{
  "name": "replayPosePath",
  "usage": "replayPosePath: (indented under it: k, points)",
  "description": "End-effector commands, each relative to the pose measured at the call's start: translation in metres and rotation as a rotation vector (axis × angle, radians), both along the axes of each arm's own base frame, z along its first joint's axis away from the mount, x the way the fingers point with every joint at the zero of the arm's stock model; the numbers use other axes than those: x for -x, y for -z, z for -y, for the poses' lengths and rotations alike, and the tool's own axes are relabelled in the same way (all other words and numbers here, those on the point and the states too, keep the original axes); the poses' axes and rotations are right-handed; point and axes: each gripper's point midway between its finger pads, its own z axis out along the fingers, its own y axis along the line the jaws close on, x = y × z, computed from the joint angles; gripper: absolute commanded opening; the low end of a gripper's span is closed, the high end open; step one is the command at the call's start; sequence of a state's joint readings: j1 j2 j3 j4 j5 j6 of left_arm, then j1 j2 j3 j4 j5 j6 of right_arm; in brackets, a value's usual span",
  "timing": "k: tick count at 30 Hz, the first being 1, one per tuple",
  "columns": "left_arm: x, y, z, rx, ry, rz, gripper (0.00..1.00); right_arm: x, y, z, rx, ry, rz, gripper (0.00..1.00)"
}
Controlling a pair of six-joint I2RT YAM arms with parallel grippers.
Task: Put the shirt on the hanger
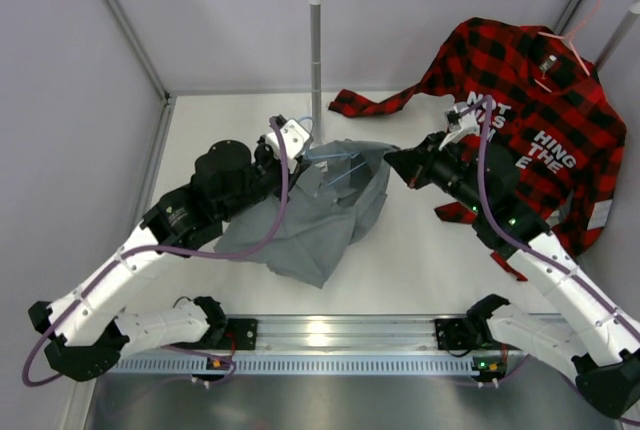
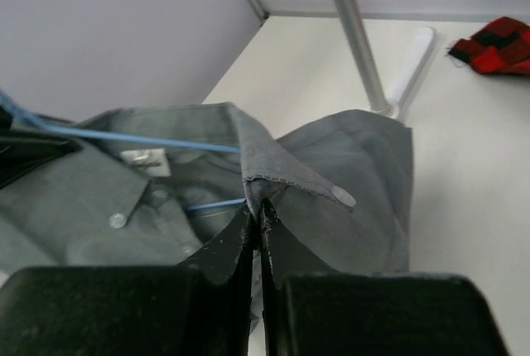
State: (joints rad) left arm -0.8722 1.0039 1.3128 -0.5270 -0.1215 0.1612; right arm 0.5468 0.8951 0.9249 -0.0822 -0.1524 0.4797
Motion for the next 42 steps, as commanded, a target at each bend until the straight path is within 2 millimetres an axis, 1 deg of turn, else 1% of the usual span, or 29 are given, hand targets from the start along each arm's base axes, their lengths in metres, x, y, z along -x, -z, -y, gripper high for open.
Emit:
replayPosePath:
  k: [1, 2, 4, 7, 8, 10, 11, 12, 13, 14, 15, 16, 18, 19, 20, 22, 23, 24, 25, 26, 27, 28, 29, 31, 33, 36, 39, 41, 42]
  points:
    - [-0.004, -0.055, 0.01, 0.19, -0.005, 0.066, 0.0, 0.032, -0.027, -0.024, -0.036, -0.218, 0.094, 0.0]
    - [-0.003, -0.059, 0.014, 0.218, 0.009, 0.07, 0.0, 0.036, -0.032, -0.03, -0.061, -0.25, 0.116, 0.0]
    - [-0.006, -0.067, 0.021, 0.299, 0.01, 0.068, 0.0, 0.05, -0.026, -0.043, -0.088, -0.303, 0.092, 0.0]
    - [-0.021, -0.092, 0.016, 0.433, -0.088, 0.094, 0.0, 0.056, 0.004, -0.054, -0.08, -0.255, 0.034, 0.0]
    - [-0.027, -0.091, 0.018, 0.444, -0.111, 0.091, 0.0, 0.057, 0.024, -0.055, -0.066, -0.235, 0.0, 0.0]
    - [-0.036, -0.099, 0.017, 0.49, -0.141, 0.094, 0.0, 0.055, 0.036, -0.054, -0.101, -0.188, -0.032, 0.0]
    - [-0.037, -0.097, 0.02, 0.494, -0.126, 0.085, 0.0, 0.056, 0.051, -0.051, -0.097, -0.177, -0.056, 0.0]
    - [-0.039, -0.097, 0.025, 0.506, -0.101, 0.081, 0.0, 0.056, 0.054, -0.049, -0.098, -0.169, -0.062, 0.03]
    - [-0.042, -0.092, 0.026, 0.512, -0.083, 0.064, 0.0, 0.059, 0.058, -0.047, -0.077, -0.178, -0.062, 0.25]
    - [-0.033, -0.088, 0.039, 0.498, 0.025, 0.049, 0.0, 0.065, 0.051, -0.04, -0.079, -0.184, -0.041, 0.37]
    - [-0.024, -0.087, 0.044, 0.494, 0.092, 0.056, 0.0, 0.067, 0.05, -0.033, -0.064, -0.171, -0.036, 0.44]
    - [-0.023, -0.073, 0.047, 0.457, 0.137, 0.065, 0.0, 0.07, 0.046, -0.025, -0.046, -0.158, -0.015, 0.56]
    - [0.002, -0.07, 0.059, 0.428, 0.304, 0.101, 0.0, 0.085, 0.037, 0.005, -0.007, -0.108, 0.001, 0.61]
    - [0.005, -0.054, 0.063, 0.383, 0.342, 0.107, 0.0, 0.092, 0.033, 0.017, 0.026, -0.1, 0.036, 0.62]
    - [0.014, -0.046, 0.067, 0.348, 0.412, 0.115, 0.0, 0.108, 0.022, 0.034, 0.047, -0.099, 0.054, 0.62]
    - [0.024, -0.03, 0.077, 0.289, 0.513, 0.113, 0.0, 0.12, 0.013, 0.05, 0.122, -0.105, 0.107, 0.62]
    - [0.032, -0.024, 0.082, 0.274, 0.57, 0.096, 0.0, 0.127, -0.009, 0.057, 0.134, -0.11, 0.145, 0.62]
    - [0.052, -0.02, 0.089, 0.267, 0.702, 0.073, 0.0, 0.134, -0.005, 0.06, 0.189, -0.14, 0.122, 0.62]
    - [0.059, -0.014, 0.096, 0.26, 0.776, 0.046, 0.0, 0.131, -0.005, 0.055, 0.247, -0.172, 0.129, 0.63]
    - [0.079, -0.012, 0.099, 0.259, 0.899, 0.02, 0.0, 0.14, -0.022, 0.05, 0.243, -0.228, 0.158, 0.64]
    - [0.086, -0.01, 0.1, 0.26, 0.951, -0.004, 0.0, 0.142, -0.029, 0.044, 0.247, -0.268, 0.172, 0.65]
    - [0.094, -0.011, 0.102, 0.26, 0.999, -0.012, 0.0, 0.138, -0.029, 0.032, 0.28, -0.319, 0.17, 0.66]
    - [0.097, -0.007, 0.105, 0.256, 1.03, -0.035, 0.0, 0.15, -0.043, 0.021, 0.261, -0.415, 0.204, 0.65]
    - [0.114, -0.004, 0.106, 0.251, 1.13, -0.049, 0.0, 0.15, -0.047, 0.0, 0.276, -0.524, 0.221, 0.66]
    - [0.121, -0.002, 0.106, 0.25, 1.17, -0.062, 0.0, 0.163, -0.062, -0.015, 0.241, -0.651, 0.274, 0.66]
    - [0.127, -0.002, 0.106, 0.25, 1.197, -0.072, 0.0, 0.165, -0.073, -0.034, 0.2, -0.754, 0.322, 0.64]
    - [0.126, -0.002, 0.105, 0.251, 1.187, -0.073, 0.0, 0.159, -0.075, -0.049, 0.168, -0.794, 0.334, 0.58]
    - [0.129, -0.002, 0.104, 0.252, 1.205, -0.078, 0.0, 0.157, -0.077, -0.054, 0.137, -0.796, 0.367, 0.42]
    - [0.13, -0.001, 0.104, 0.253, 1.205, -0.09, 0.0, 0.157, -0.078, -0.055, 0.115, -0.79, 0.366, 0.24]
